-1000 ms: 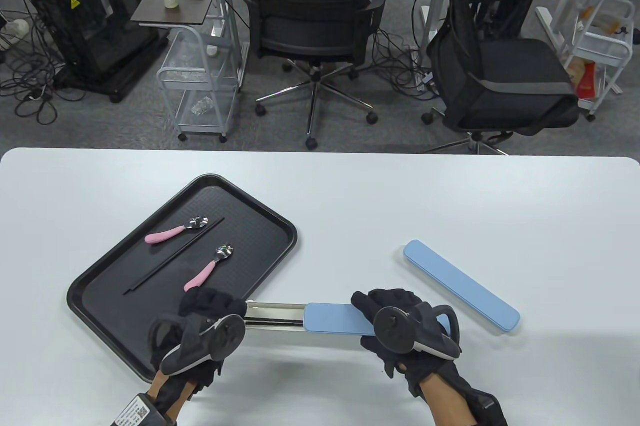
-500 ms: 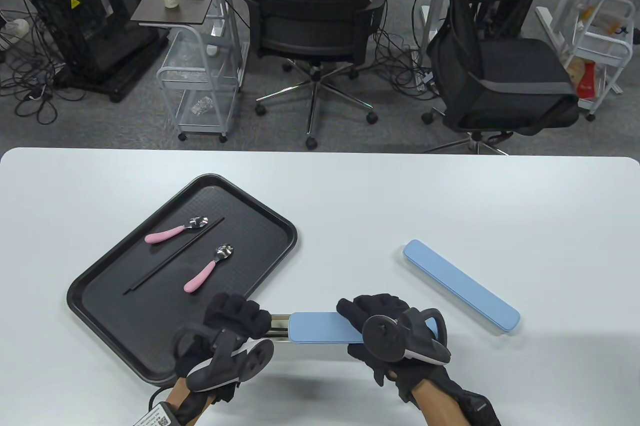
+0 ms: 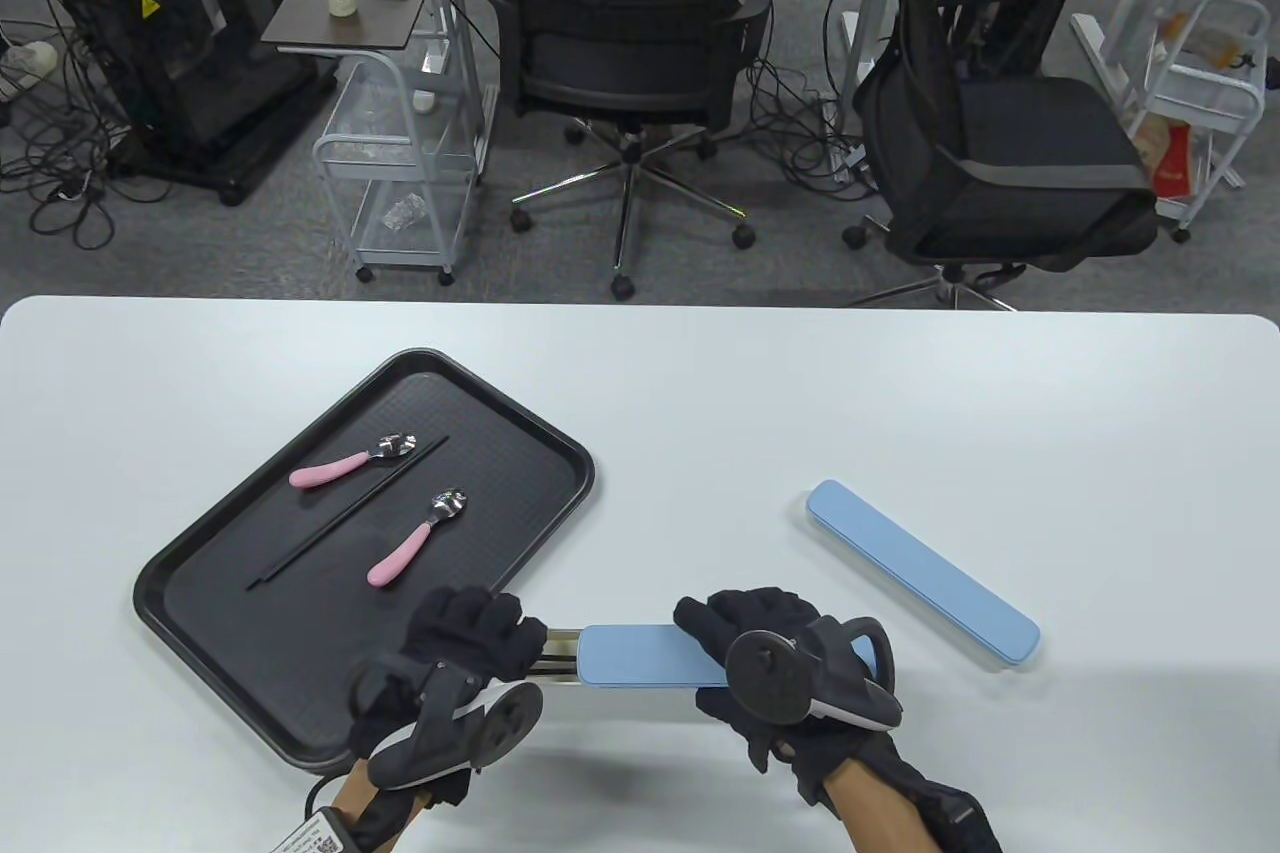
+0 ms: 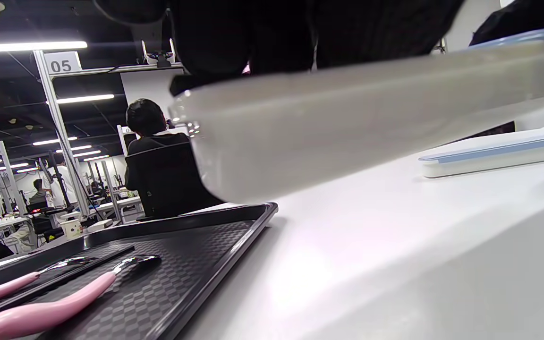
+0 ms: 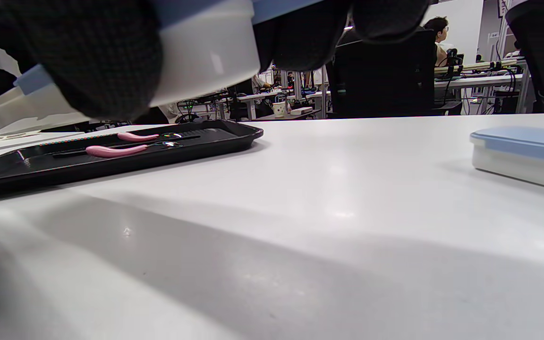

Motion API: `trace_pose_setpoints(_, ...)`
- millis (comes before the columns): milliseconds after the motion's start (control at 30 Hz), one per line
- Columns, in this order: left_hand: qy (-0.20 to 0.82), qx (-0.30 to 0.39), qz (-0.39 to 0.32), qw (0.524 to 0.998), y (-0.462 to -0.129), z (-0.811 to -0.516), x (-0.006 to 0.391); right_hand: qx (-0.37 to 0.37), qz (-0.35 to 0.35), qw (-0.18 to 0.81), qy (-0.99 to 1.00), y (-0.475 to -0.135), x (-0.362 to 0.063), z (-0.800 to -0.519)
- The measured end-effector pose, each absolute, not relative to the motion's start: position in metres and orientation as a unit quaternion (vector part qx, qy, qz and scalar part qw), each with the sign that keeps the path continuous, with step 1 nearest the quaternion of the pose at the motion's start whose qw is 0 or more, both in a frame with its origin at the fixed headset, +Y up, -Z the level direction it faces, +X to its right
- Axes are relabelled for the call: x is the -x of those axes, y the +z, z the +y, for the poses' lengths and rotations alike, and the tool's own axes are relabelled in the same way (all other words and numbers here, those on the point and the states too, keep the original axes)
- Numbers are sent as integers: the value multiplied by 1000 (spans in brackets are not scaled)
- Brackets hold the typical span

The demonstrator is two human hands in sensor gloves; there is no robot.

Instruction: Slide to open lunch boxes and place utensils

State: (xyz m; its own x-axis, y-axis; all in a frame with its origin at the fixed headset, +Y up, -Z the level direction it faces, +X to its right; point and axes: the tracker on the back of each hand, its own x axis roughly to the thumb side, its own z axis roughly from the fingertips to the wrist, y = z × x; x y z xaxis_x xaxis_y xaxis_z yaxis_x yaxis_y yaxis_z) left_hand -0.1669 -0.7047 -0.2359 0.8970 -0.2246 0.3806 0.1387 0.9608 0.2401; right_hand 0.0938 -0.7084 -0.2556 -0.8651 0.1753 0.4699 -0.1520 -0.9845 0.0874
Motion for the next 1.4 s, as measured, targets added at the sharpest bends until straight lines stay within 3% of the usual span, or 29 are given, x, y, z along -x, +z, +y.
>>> trace_pose_setpoints(533, -35, -99, -182, 978, -242, -697, 187, -243, 24, 92, 965, -257, -97, -708)
trace_pose_setpoints(867, 44, -99, -105, 988, -259, -678, 227, -238, 22, 92, 967, -259, -99, -708)
trace_pose_setpoints(1100, 61, -45, -65, 995, -274, -693, 246, -232, 16, 101, 967, -260, -105, -706)
trace_pose_setpoints(1400, 35, -74, -58, 995, -274, -699, 233, -226, 14, 97, 969, -260, -105, -707)
